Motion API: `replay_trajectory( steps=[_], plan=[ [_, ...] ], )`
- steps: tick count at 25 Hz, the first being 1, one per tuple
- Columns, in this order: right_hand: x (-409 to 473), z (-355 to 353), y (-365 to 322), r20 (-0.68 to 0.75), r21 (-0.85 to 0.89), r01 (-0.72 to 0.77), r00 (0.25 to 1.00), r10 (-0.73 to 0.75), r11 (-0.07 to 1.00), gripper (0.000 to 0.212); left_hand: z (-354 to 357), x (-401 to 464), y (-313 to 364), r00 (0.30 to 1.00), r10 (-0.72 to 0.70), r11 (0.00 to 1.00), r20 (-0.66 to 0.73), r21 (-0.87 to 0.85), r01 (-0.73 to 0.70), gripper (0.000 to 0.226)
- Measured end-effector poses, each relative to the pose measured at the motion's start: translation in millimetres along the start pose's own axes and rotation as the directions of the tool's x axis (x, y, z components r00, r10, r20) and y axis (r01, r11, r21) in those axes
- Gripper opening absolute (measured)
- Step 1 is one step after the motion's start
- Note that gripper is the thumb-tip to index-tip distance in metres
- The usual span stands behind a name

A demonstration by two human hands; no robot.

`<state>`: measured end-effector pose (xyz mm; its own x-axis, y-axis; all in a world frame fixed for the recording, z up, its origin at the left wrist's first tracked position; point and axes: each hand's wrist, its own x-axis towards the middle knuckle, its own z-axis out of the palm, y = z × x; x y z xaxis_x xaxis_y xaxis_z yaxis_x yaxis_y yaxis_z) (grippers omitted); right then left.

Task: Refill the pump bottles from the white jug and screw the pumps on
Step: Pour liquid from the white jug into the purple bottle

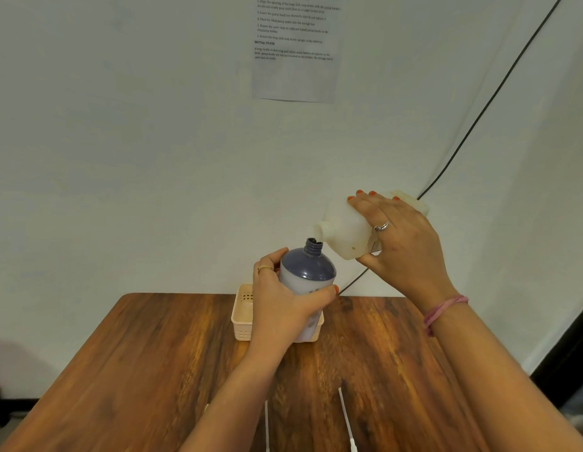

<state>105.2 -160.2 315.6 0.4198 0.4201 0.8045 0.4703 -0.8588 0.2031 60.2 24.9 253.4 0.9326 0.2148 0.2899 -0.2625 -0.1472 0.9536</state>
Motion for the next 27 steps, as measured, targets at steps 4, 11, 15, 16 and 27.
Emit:
replay_trajectory(
  steps=[4, 11, 15, 16, 27],
  plan=[
    [-3.7, 1.7, -1.0, -0.012, 0.027, -0.032, 0.999, 0.032, 0.999, 0.071, 0.6, -1.0, 1.1, 1.0, 0.0, 1.0, -0.005, -0.008, 0.0, 0.094],
    [-13.3, 3.1, -4.2, 0.007, 0.069, -0.129, 0.992, 0.129, 0.989, 0.077, 3.2, -5.3, 1.6, 1.0, 0.001, 1.0, -0.012, -0.025, -0.001, 0.093],
    [-19.0, -0.5, -11.2, 0.051, 0.125, -0.255, 0.967, 0.25, 0.959, 0.081, 3.5, -7.8, -1.4, 1.0, -0.005, 0.999, -0.002, -0.034, 0.005, 0.088],
    [-20.7, -1.5, -13.5, 0.07, 0.142, -0.284, 0.959, 0.276, 0.948, 0.081, 3.9, -8.3, -2.5, 1.0, -0.008, 0.999, 0.001, -0.032, 0.008, 0.087],
    [-69.7, 10.4, -20.5, 0.303, 0.406, -0.683, 0.727, 0.616, 0.607, 0.065, 10.2, -23.9, -30.5, 0.995, -0.054, 0.998, 0.078, -0.022, 0.055, 0.086]
  ],
)
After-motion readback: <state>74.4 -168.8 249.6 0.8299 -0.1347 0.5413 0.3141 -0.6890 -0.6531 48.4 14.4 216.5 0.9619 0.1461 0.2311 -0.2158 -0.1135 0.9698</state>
